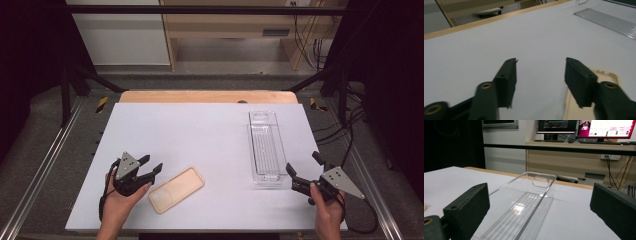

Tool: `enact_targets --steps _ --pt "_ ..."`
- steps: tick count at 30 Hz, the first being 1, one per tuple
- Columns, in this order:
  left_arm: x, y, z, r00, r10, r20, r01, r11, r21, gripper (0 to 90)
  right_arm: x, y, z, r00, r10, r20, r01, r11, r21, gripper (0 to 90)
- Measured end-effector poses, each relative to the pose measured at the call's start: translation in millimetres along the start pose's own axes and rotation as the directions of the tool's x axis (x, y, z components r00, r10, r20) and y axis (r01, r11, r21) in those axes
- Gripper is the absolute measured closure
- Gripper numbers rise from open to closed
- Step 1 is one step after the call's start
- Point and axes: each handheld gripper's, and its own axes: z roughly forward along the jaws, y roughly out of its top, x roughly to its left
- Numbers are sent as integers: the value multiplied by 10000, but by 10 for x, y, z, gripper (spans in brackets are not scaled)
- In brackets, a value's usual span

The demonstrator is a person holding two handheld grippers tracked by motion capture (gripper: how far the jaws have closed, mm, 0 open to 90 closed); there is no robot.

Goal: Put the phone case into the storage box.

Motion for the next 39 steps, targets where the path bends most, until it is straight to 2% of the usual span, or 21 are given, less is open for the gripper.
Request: enact_targets --steps 3,7,10,12,14,17,20,24,28,32,36,39 --pt "20 -13 -13 10000 23 -66 -24 9999 -152 321 13 2 5 10000 -6 -47 6 10000 -15 30" --pt "27 -43 23 9999 -10 -109 12 9999 155 184 12 0 5 10000 -24 -28 24 10000 25 30" --pt "37 -60 48 10000 18 -70 -15 9992 399 125 11 -2 3 10000 -34 -17 34 10000 34 30" --pt "42 -81 73 9998 -131 132 122 9978 649 72 10 -5 4 10000 -64 -34 65 10000 55 30" --pt "37 -111 85 9998 -163 148 151 9970 759 66 14 -10 11 9999 -91 -49 92 9999 108 30" --pt "51 -137 105 9985 -376 406 336 9949 952 46 24 -9 16 9999 -154 -71 155 9998 134 30" --pt "65 -149 103 9981 -452 422 405 9934 1072 41 31 -8 18 9998 -181 -79 182 9997 151 30" --pt "75 -140 81 9955 -490 805 393 9922 1185 41 31 -11 19 9998 -158 -88 159 9997 181 30" --pt "61 -155 108 9947 -410 940 262 9878 1536 60 37 -14 26 9998 -182 -118 184 9996 233 30" --pt "33 -173 132 9895 -244 1423 -35 9814 1920 150 42 -19 36 9996 -239 -137 243 9993 289 31" --pt "21 -183 116 9856 12 1688 -391 9745 2211 296 45 -18 34 9996 -235 -141 239 9993 274 31" --pt "27 -199 107 9843 42 1767 -482 9682 2456 403 43 -18 33 9996 -246 -142 251 9993 292 31"
